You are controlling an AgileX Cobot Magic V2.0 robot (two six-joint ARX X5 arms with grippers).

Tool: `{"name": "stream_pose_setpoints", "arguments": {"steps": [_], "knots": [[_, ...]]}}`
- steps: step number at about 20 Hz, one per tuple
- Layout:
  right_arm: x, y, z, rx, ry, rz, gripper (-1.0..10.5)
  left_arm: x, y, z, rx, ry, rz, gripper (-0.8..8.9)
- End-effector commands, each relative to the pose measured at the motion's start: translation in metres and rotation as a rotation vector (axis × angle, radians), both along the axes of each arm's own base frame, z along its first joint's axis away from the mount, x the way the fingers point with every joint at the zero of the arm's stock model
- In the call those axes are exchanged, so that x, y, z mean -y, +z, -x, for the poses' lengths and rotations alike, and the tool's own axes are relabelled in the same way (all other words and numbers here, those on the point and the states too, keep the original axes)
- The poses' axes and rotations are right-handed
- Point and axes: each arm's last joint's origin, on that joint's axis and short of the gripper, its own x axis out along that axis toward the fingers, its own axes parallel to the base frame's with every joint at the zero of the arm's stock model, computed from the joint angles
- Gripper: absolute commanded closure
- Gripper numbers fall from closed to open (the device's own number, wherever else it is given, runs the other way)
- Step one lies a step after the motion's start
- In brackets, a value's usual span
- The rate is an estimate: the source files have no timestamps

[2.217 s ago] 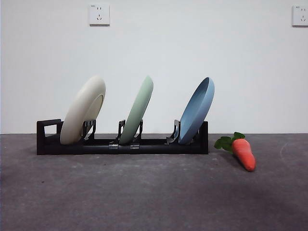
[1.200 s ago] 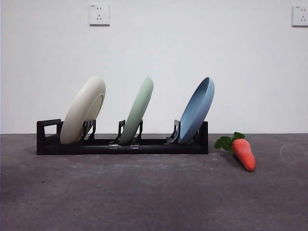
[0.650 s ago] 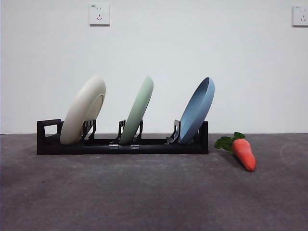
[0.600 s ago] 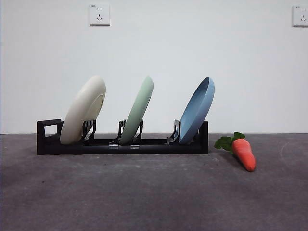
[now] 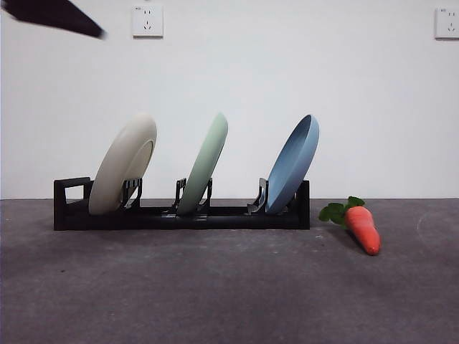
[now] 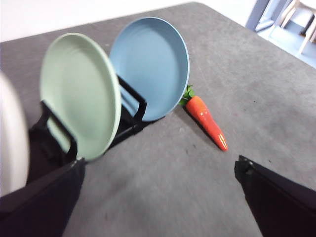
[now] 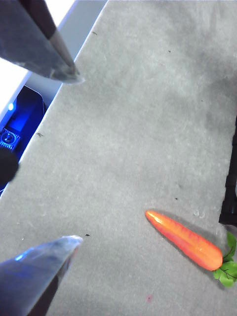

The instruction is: Take the green plate from the plate rack,put the plate on the table,take the carrot from the table,put the carrot in the plate

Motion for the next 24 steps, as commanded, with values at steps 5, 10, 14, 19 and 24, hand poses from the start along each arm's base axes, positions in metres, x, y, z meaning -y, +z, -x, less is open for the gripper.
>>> {"name": "stream_pose_setpoints", "arguments": {"steps": [5,10,14,19,24], "knots": [[-0.001,0.0,-0.003,-0.004,0.001,0.002,3.5,0.061,-0.02,-0.083,0.016,0.021,-0.054,2.2],[-0.001,0.0,-0.003,-0.006,0.001,0.002,3.5,0.089,-0.051,-0.121,0.046,0.072,-0.116,2.2],[-0.001,0.0,-0.003,-0.006,0.0,0.002,3.5,0.097,-0.072,-0.138,0.085,0.109,-0.114,2.2],[-0.001,0.0,-0.003,-0.004,0.0,0.002,3.5,0.102,-0.091,-0.147,0.069,0.118,-0.134,2.21],[-0.001,0.0,-0.003,-0.005,0.0,0.002,3.5,0.103,-0.094,-0.147,0.057,0.108,-0.136,6.98]]}}
